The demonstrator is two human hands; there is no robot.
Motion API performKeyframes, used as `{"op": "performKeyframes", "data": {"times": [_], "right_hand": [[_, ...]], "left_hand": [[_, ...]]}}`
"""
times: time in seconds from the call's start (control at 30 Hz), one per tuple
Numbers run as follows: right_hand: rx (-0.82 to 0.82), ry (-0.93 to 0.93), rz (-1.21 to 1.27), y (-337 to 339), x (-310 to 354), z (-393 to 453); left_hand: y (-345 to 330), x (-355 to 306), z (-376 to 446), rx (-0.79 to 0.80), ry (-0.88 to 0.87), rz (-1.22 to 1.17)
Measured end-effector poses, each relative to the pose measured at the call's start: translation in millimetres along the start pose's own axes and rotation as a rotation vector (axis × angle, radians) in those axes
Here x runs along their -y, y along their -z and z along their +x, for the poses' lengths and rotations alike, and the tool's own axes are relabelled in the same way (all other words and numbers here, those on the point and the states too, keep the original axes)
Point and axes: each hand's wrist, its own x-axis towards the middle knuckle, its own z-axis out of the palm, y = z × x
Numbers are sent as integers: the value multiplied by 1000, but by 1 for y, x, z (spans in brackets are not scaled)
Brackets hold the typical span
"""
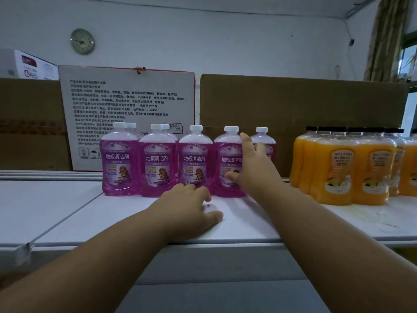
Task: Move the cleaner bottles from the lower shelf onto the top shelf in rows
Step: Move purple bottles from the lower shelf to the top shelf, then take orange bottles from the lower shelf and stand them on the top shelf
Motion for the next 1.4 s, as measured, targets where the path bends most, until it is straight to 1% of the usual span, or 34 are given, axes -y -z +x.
{"op": "performKeyframes", "data": {"times": [0.1,0.2,0.3,0.37,0.43,0.47,0.53,0.6,0.7,0.77,0.87,0.97,1.07,1.17,1.27,1.33,1.4], "right_hand": [[-1,10,4,3,3,-8],[-99,107,-40,16,14,-20],[-194,191,-51,33,37,-40],[-193,247,35,44,58,-60],[-195,336,127,52,81,-86],[-195,380,161,55,93,-100],[-167,440,209,55,122,-130],[-117,470,262,49,153,-158],[-29,493,400,25,200,-201],[66,496,486,-2,234,-232],[189,468,543,-50,287,-278],[272,418,529,-99,332,-307],[339,358,478,-135,359,-321],[344,292,428,-158,368,-324],[375,242,334,-175,364,-317],[390,221,296,-186,359,-311],[385,201,295,-195,352,-304]], "left_hand": [[-1,1,0,-3,16,-8],[2,-3,-3,-45,26,-34],[11,-9,-21,-199,24,-71],[13,-10,-48,-356,-1,-77],[11,-7,-86,-529,-64,-74],[9,-1,-105,-589,-96,-75],[1,16,-143,-640,-122,-89],[-7,39,-177,-661,-102,-112],[-24,84,-229,-635,-30,-130],[-43,122,-269,-540,67,-128],[-71,184,-331,-349,205,-120],[-84,240,-382,-268,290,-125],[-91,284,-412,-165,353,-119],[-104,310,-415,-94,404,-191],[-122,323,-392,-79,472,-282],[-136,327,-370,-97,578,-363],[-150,334,-346,-155,727,-444]]}}
